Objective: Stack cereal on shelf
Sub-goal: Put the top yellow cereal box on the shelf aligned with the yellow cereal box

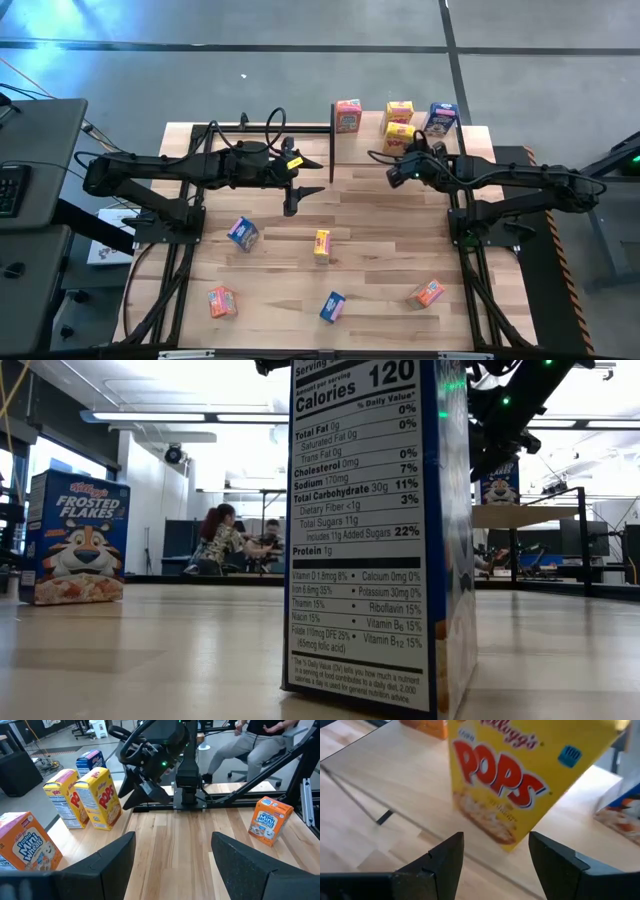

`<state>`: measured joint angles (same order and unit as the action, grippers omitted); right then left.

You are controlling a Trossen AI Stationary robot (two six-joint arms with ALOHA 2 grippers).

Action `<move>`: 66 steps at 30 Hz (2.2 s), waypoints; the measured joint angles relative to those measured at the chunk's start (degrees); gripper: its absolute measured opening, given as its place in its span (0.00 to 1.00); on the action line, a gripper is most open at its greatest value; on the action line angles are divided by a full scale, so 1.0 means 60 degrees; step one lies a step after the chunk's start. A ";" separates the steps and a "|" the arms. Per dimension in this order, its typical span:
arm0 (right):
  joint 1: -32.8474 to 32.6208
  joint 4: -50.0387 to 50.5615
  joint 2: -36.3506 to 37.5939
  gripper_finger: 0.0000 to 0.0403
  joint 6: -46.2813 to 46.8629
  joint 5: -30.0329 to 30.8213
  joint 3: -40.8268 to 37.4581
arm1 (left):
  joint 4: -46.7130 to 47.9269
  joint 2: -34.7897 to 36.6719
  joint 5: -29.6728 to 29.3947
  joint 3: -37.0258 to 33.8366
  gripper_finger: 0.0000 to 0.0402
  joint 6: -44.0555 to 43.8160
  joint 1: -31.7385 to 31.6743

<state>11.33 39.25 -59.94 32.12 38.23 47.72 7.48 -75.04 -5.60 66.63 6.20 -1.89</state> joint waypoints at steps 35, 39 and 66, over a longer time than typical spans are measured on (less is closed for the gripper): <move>-0.0018 0.0687 -0.1441 0.54 0.1079 -0.1720 0.1089 | 0.0019 -0.0001 -0.0001 0.0000 0.63 0.0000 0.0000; -0.0014 0.0563 -0.1519 0.54 0.1078 -0.1359 0.1089 | 0.0033 -0.0001 0.0003 0.0000 0.63 0.0004 -0.0002; 0.0758 0.0458 -0.1519 0.54 0.0899 -0.0737 0.1089 | 0.0042 -0.0001 0.0001 0.0000 0.63 0.0004 0.0000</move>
<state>15.88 42.00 -69.06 37.52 33.80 54.26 7.73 -75.05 -5.60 66.63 6.22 -1.89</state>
